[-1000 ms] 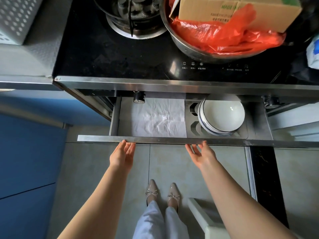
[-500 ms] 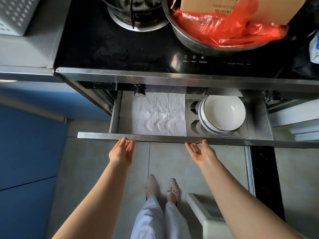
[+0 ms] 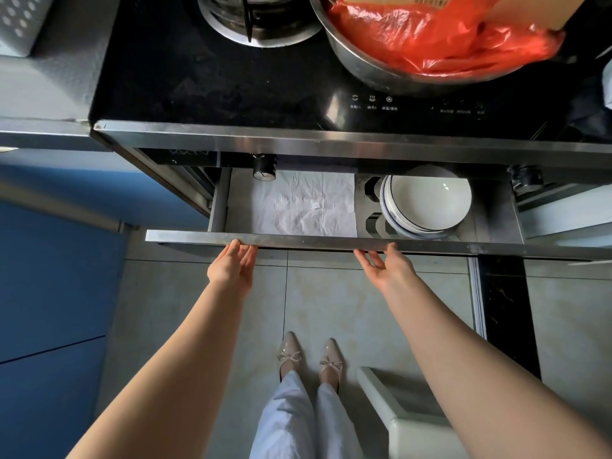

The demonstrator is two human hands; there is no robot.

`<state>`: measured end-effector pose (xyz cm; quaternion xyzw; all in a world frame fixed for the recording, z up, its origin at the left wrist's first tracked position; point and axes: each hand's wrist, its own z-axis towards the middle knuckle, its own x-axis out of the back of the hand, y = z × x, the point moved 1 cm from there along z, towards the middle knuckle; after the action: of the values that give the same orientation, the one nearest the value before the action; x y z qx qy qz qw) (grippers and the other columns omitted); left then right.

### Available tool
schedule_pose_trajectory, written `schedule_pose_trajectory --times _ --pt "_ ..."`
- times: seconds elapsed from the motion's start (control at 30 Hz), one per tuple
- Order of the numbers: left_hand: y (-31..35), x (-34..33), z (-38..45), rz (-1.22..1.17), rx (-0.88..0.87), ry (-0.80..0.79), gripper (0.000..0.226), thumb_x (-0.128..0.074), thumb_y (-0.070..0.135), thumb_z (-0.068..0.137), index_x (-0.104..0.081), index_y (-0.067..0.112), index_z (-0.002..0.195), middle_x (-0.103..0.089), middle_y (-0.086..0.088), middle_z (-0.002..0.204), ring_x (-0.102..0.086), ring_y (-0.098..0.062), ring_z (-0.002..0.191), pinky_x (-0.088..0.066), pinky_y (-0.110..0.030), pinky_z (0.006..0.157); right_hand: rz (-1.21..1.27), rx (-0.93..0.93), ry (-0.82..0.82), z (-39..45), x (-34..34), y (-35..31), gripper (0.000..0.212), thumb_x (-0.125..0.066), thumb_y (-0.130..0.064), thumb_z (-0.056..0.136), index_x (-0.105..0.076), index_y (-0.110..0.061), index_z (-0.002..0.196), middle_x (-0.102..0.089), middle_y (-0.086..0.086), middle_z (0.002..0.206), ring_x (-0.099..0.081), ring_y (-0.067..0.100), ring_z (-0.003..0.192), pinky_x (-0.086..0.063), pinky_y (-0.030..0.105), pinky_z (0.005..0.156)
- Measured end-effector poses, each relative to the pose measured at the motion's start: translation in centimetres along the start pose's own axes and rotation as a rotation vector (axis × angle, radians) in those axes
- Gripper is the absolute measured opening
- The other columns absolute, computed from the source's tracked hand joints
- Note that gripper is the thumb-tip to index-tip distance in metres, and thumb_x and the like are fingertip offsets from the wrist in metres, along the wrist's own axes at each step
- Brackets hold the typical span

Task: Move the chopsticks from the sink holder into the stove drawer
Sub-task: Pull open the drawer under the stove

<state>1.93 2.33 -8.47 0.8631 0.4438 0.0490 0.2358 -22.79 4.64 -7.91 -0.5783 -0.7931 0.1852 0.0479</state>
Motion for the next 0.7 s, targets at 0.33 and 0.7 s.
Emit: schedule_pose_trajectory --times 0.33,0.7 --pt "0.4 0.3 -0.1 0.036 0.074 -0.075 0.036 -0.052 0.01 0.1 -0.049 -0.002 0.134 -0.047 -0.022 0.148 -0.054 -0.035 0.13 -0.048 -0.039 0.101 -0.044 -0.071 -0.052 -1.0 -0.1 -0.9 0.038 -0.041 -0.031 0.101 -0.046 -0.002 0.125 -0.047 0.022 0.136 -0.053 0.031 0.117 -0.047 0.049 0.098" --pt "1.8 5.9 -8.3 0.085 0.038 -0.21 0.018 -0.047 0.016 0.102 -0.055 0.002 0.111 -0.059 -0.015 0.132 -0.066 -0.03 0.097 -0.049 -0.039 0.098 -0.425 -0.052 -0.232 -10.0 2.5 -2.9 0.046 -0.04 -0.028 0.101 -0.038 0.0 0.138 -0.051 0.023 0.136 -0.051 0.038 0.124 -0.045 0.043 0.095"
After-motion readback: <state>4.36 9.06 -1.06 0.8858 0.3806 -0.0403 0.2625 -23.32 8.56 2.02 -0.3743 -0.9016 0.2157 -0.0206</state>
